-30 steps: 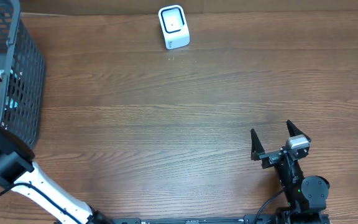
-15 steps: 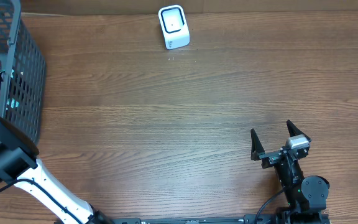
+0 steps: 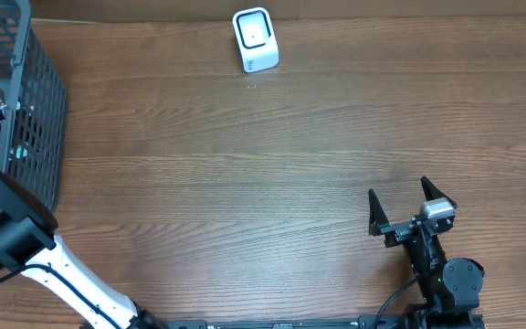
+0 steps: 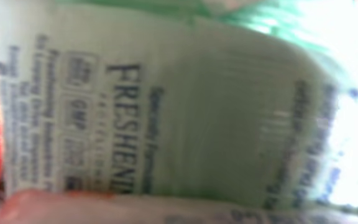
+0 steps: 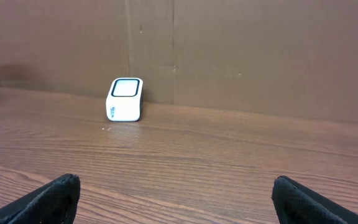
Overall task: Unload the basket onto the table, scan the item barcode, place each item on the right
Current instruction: 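Grasp the green-and-orange Kleenex tissue pack in the basket with left gripper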
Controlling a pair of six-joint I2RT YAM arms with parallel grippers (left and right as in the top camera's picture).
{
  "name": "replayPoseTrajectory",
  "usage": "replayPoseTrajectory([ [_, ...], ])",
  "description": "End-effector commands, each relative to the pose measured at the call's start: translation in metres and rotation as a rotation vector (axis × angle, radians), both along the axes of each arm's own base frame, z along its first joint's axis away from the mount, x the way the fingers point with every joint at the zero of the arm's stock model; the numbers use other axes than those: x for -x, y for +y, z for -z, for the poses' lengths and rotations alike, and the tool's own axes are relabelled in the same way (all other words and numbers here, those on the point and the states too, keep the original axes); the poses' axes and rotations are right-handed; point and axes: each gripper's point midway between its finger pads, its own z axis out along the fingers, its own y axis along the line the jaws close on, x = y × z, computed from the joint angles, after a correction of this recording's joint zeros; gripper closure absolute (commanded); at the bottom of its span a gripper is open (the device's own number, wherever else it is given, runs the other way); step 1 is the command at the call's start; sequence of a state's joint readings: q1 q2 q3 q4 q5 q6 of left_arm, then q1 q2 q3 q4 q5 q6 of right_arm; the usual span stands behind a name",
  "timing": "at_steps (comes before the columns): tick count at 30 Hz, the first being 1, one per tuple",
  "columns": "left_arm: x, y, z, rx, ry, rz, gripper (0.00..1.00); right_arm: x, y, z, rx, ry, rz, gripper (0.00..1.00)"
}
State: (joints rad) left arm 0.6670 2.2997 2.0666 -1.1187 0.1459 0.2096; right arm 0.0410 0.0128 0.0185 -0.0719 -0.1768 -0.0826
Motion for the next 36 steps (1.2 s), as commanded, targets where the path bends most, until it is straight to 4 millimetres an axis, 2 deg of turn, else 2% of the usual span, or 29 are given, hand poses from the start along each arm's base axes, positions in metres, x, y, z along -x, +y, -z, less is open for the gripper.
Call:
replayPoseTrajectory([
  [1,0.011,-0.006,0.03,0.029,0.076,-0.007,0.39,0.0,0.001,0.002,0.004,-0.004,-0.003,0.0],
  [6,0.01,-0.002,0.024,0.022,0.068,-0.013,0.47,0.0,0.001,0.002,0.004,-0.004,-0.003,0.0],
  [10,0.009,0.003,0.01,0.018,0.051,-0.035,0.51,0.0,0.001,0.002,0.004,-0.004,-0.003,0.0],
  [13,0.007,0.009,-0.01,0.005,0.023,-0.074,0.52,0.0,0.001,0.002,0.004,-0.004,-0.003,0.0],
  [17,0.005,0.017,-0.047,-0.03,-0.034,-0.108,0.56,0.0,0.001,0.002,0.004,-0.004,-0.003,0.0],
  [22,0.005,0.019,-0.103,-0.082,-0.125,-0.153,0.56,0.0,0.001,0.002,0.004,-0.004,-0.003,0.0],
  [28,0.017,0.009,-0.191,-0.16,-0.29,-0.225,0.55,0.0,0.001,0.002,0.004,-0.004,-0.003,0.0],
  [30,0.024,0.003,-0.222,-0.186,-0.356,-0.255,0.55,0.0,0.001,0.002,0.004,-0.004,-0.003,0.0],
  [32,0.035,-0.008,-0.269,-0.226,-0.464,-0.288,0.55,0.0,0.001,0.002,0.004,-0.004,-0.003,0.0],
  [35,0.049,-0.031,-0.315,-0.251,-0.572,-0.273,0.54,0.0,0.001,0.002,0.004,-0.004,-0.003,0.0],
  [36,0.052,-0.039,-0.325,-0.252,-0.595,-0.26,0.54,0.0,0.001,0.002,0.004,-0.004,-0.003,0.0],
])
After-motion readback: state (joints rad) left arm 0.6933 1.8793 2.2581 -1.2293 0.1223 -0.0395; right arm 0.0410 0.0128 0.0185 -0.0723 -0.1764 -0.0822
